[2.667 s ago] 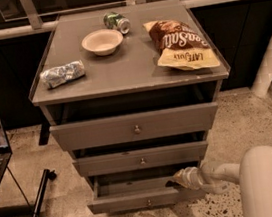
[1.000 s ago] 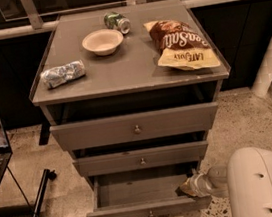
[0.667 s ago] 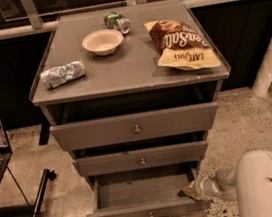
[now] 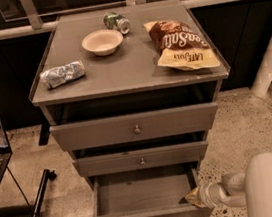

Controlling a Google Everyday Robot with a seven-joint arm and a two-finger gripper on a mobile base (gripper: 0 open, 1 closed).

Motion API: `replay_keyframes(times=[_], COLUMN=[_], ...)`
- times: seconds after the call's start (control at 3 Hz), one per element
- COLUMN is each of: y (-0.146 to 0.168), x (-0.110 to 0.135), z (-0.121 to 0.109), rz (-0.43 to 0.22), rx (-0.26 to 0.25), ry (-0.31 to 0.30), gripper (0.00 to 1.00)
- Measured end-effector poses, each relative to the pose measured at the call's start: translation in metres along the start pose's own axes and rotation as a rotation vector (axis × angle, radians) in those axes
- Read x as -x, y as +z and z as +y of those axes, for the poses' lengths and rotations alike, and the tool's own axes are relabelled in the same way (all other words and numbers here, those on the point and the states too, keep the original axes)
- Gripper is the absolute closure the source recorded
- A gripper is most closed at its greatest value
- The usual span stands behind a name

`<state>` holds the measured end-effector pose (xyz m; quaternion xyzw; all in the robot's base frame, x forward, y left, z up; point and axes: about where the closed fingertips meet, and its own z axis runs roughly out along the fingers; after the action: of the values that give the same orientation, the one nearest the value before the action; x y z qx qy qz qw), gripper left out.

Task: Open bottom drawer

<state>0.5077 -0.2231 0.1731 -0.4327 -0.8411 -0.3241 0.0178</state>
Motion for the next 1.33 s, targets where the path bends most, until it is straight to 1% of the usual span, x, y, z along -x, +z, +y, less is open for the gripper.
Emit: replay_keyframes(times=[0.33, 0.67, 1.0, 1.33], y=[-0.006, -0.019, -0.040, -0.071], x=[-0.009, -0.031, -0.041, -0.044], z=[-0.004, -0.011, 0.010, 0.040], rz=[0.026, 0.080, 0.057, -0.050], rx=[0.000, 0.014, 0.094, 0.205], ry=[0.000, -0.021, -0.101, -0.201], gripper=[1.00, 1.00, 1.00, 1.00])
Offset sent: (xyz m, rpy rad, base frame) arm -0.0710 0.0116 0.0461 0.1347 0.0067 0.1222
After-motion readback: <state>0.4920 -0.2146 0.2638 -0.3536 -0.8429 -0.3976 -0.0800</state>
